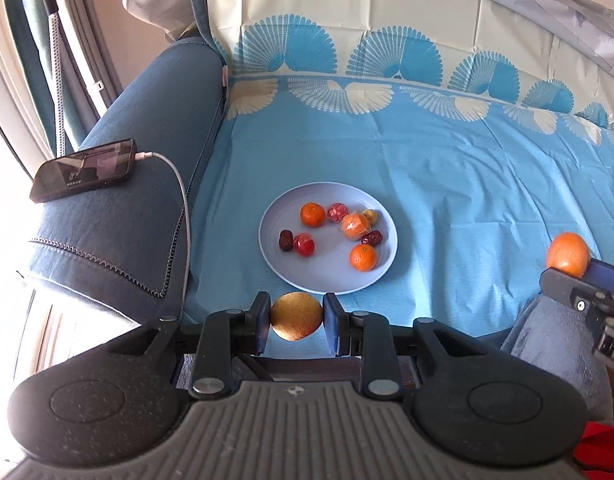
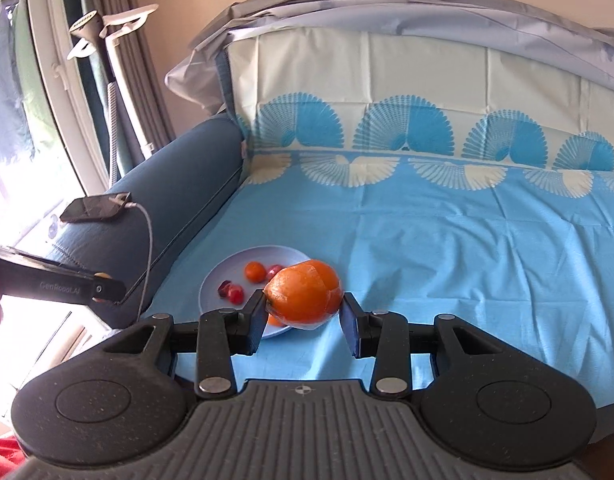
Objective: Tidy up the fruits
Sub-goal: 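Carry the tan fruit and small tangerine over the plate with both tools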
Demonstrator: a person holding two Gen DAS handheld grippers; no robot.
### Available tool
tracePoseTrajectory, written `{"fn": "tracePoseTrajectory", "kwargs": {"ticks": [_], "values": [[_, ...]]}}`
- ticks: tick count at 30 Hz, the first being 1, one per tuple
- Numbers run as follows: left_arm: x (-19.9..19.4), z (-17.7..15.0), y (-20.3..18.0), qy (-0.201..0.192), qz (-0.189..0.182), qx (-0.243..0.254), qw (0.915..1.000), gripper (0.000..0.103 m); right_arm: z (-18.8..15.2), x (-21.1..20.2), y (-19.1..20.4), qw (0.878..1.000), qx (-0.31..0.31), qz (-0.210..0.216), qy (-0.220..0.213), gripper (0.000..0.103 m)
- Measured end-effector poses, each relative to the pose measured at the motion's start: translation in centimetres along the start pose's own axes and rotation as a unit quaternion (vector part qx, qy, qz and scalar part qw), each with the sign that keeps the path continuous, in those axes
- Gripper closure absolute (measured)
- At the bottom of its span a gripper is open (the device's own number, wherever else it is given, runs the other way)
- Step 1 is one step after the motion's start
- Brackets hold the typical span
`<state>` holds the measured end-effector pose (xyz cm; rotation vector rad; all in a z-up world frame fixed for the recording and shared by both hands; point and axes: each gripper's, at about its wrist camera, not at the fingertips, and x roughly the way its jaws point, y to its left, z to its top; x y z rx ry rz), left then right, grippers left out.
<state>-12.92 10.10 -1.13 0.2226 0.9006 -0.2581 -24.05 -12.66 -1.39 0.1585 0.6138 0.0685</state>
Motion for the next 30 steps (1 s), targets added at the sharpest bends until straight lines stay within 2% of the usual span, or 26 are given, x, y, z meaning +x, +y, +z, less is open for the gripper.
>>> {"fn": "tracePoseTrajectory", "kwargs": {"ticks": [8,30], "values": [[-0.2,-1.1,0.3,0.008,-0.005,-0.003,1.0000,0.072,-0.1,-1.1,3.3,0.997,-0.075,0.006,-0.010,0.062],[0.1,-1.3,0.3,0.011,-0.005,-0.004,0.9999,0.072,-0.4,-0.8,3.2,0.997,-0.073,0.005,-0.004,0.062]]}}
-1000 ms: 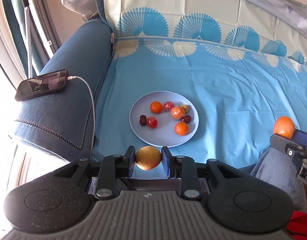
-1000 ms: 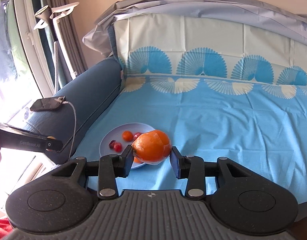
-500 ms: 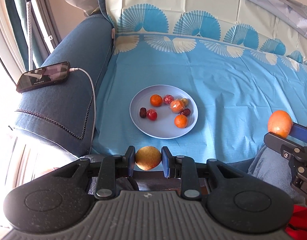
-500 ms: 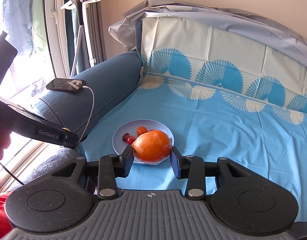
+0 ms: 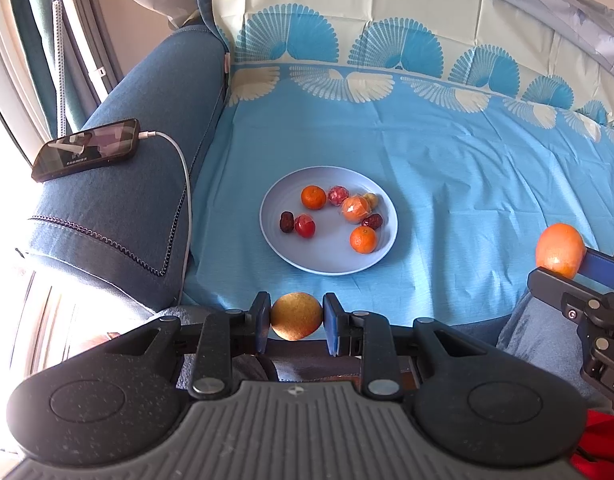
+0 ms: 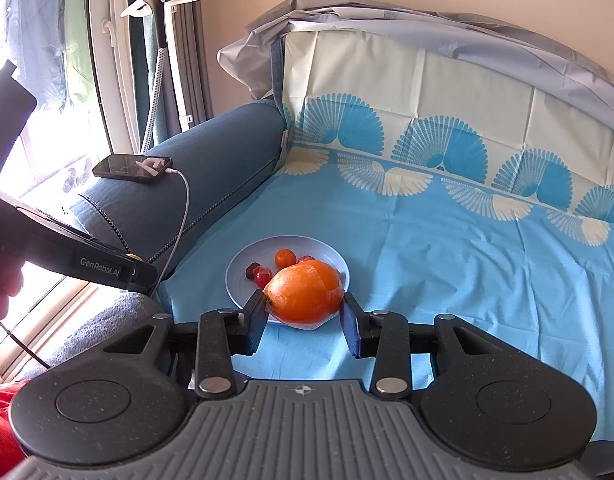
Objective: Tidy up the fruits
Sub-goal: 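Carry the tan fruit and small tangerine over the plate with both tools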
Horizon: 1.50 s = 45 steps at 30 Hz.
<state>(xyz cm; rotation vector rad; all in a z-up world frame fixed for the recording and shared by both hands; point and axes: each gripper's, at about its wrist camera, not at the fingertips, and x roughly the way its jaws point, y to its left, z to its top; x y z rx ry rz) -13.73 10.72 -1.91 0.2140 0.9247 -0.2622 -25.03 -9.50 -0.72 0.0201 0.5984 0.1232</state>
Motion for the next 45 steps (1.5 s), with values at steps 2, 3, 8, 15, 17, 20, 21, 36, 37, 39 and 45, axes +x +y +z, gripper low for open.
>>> {"fn": "tracePoseTrajectory", "kwargs": {"ticks": [2,3,8,15,17,20,21,36,37,39,45], "values": [[0.2,0.0,0.0,0.002,-0.001,0.000,1.0000,0.072,0.0,0.1,0.0,1.000,0.001,0.000,0.002,0.062],[0.3,0.0,0.0,0.003,0.000,0.000,1.0000,0.072,0.1,0.2,-0.1,1.000,0.002,0.000,0.003,0.062],[0.8,0.2,0.1,0.010,-0.001,0.000,0.9999,0.072,0.2,0.7,-0.1,1.000,0.003,0.001,0.010,0.062],[1.8,0.3,0.2,0.022,-0.003,-0.001,0.9998,0.072,0.2,1.6,0.0,1.000,0.001,0.004,0.020,0.062],[2.1,0.3,0.3,0.025,-0.003,-0.001,0.9997,0.072,0.2,1.9,0.0,1.000,0.001,0.004,0.024,0.062],[2.5,0.4,0.4,0.030,-0.003,-0.001,0.9995,0.072,0.3,2.5,-0.2,1.000,0.001,0.006,0.030,0.062],[2.7,0.5,0.4,0.032,-0.003,-0.001,0.9995,0.072,0.3,2.6,-0.2,0.999,0.001,0.007,0.032,0.062],[7.9,3.8,1.2,0.054,0.000,-0.012,0.9985,0.072,0.8,8.8,-0.7,0.997,0.007,0.018,0.070,0.062],[8.3,4.2,1.2,0.052,-0.001,-0.014,0.9985,0.072,0.9,9.4,-0.8,0.997,0.009,0.020,0.072,0.062],[9.3,5.1,1.3,0.046,-0.001,-0.014,0.9989,0.072,1.1,10.7,-1.0,0.997,0.014,0.022,0.076,0.062],[13.5,7.5,0.8,0.047,-0.007,-0.010,0.9988,0.072,1.7,15.8,-1.4,0.995,0.018,0.028,0.094,0.062]]}}
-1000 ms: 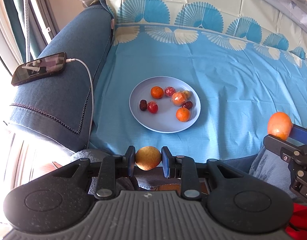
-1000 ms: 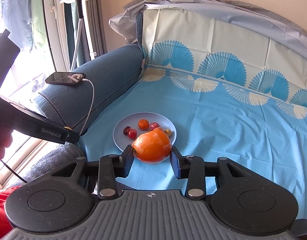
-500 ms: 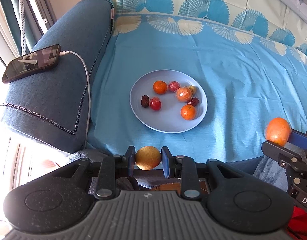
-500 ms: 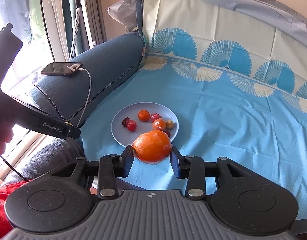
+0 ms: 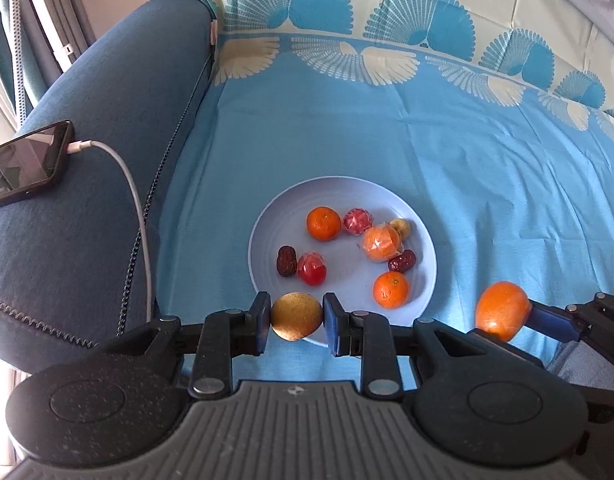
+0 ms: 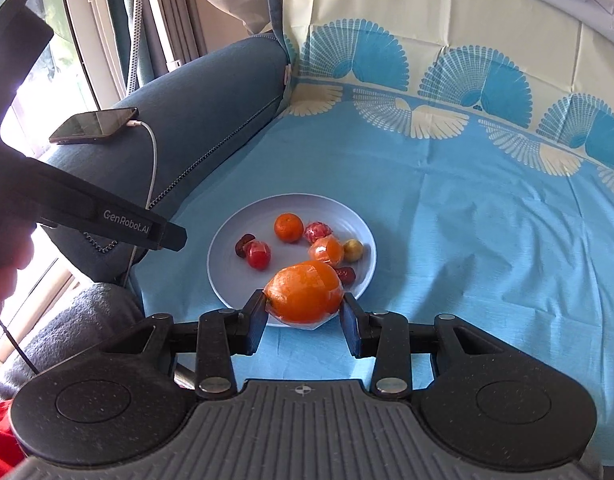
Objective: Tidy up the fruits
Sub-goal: 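Carry the tan fruit and small tangerine over the plate with both tools, then open both tools to drop the tan fruit and tangerine onto the plate, then withdraw both open tools from the plate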
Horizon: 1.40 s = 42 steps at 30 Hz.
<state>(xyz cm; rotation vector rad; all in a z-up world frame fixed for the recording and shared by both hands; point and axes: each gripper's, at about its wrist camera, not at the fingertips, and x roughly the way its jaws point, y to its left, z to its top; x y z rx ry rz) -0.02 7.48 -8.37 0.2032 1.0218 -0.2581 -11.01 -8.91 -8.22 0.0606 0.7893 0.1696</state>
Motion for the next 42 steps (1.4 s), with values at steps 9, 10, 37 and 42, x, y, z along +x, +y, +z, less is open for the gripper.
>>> {"fn": "tracePoseTrajectory", "kwargs": {"ticks": [9,10,37,42], "values": [[6.3,2.8,-0.3,0.010,-0.019,0.011,0.9997,0.072,1.6,7.2,-0.3,0.999,-0.012,0.003,0.031,0.062],[6.8,3.0,-0.3,0.011,-0.021,0.013,0.9996,0.073,1.7,7.8,-0.3,0.999,-0.013,0.003,0.035,0.062],[-2.8,-2.4,0.9,-0.007,0.013,-0.012,0.9998,0.000,-0.3,-0.4,0.2,0.999,0.000,-0.050,0.003,0.004],[-5.7,-4.5,0.8,-0.028,0.030,-0.007,0.9991,0.000,-1.1,-4.0,1.1,0.997,-0.006,-0.063,-0.032,0.001]]}}
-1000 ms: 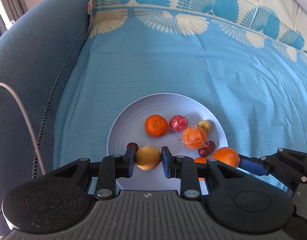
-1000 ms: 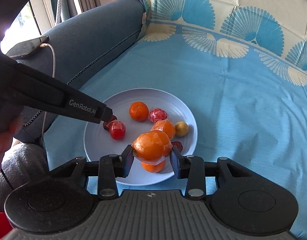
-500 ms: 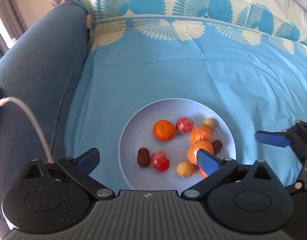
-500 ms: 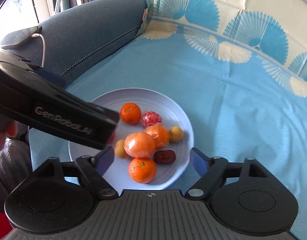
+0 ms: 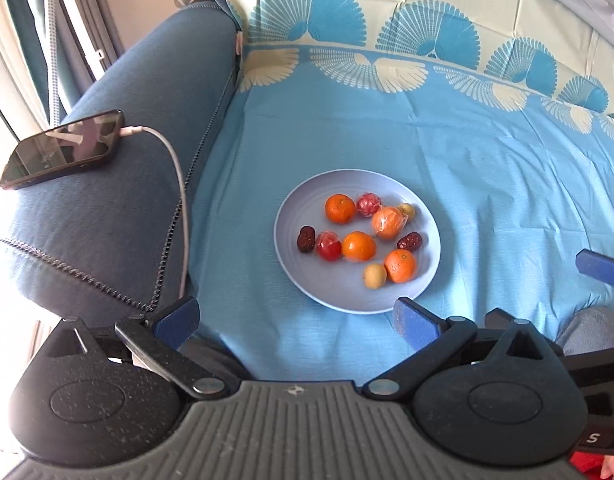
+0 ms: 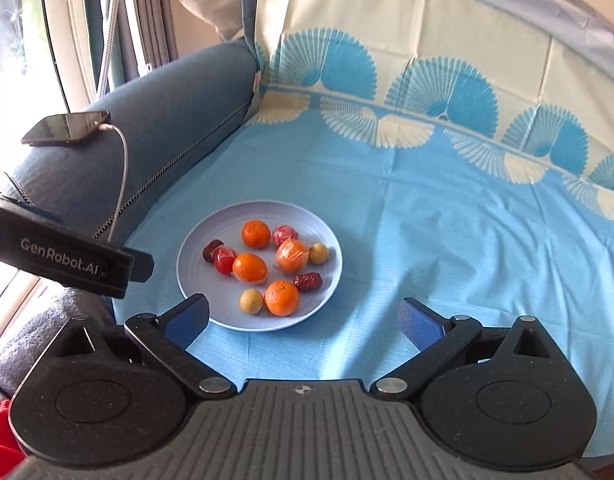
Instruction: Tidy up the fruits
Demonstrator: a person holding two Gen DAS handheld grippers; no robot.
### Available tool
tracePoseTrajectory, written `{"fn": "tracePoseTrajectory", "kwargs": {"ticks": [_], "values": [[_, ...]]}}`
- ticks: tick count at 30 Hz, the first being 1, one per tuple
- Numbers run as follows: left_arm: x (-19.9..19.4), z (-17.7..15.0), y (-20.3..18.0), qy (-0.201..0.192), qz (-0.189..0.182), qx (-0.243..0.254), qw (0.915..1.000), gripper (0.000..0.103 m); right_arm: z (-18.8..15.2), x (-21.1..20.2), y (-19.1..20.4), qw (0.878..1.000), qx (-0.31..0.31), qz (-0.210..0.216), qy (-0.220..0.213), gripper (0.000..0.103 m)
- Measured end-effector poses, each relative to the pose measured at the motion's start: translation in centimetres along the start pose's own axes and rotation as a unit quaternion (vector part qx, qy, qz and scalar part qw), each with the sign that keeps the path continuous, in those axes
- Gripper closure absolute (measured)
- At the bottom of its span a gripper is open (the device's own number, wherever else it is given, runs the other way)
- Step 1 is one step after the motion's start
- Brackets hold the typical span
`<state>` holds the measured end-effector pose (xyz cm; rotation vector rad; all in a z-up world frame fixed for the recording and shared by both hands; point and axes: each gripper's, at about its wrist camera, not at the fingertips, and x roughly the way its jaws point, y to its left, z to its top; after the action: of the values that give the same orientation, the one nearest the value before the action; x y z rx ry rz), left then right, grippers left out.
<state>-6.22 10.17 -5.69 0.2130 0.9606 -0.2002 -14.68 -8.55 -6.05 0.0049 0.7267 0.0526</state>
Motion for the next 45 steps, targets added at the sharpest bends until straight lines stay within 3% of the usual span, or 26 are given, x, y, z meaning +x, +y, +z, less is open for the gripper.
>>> {"fn": "tracePoseTrajectory", "kwargs": {"ticks": [12,45], "values": [[-4.2,-2.3,-1.4,-0.048,0.019,0.028,0.9983,0.000,-0.9,-4.3,1.3,0.999,-0.023,-0.009,-0.041,0.001],[-4.9,-3.1,-1.9,-0.054,0.028,0.038,0.9974,0.000,-1.5,-5.8,1.6,0.998,-0.029,-0.019,-0.052,0.001]]}}
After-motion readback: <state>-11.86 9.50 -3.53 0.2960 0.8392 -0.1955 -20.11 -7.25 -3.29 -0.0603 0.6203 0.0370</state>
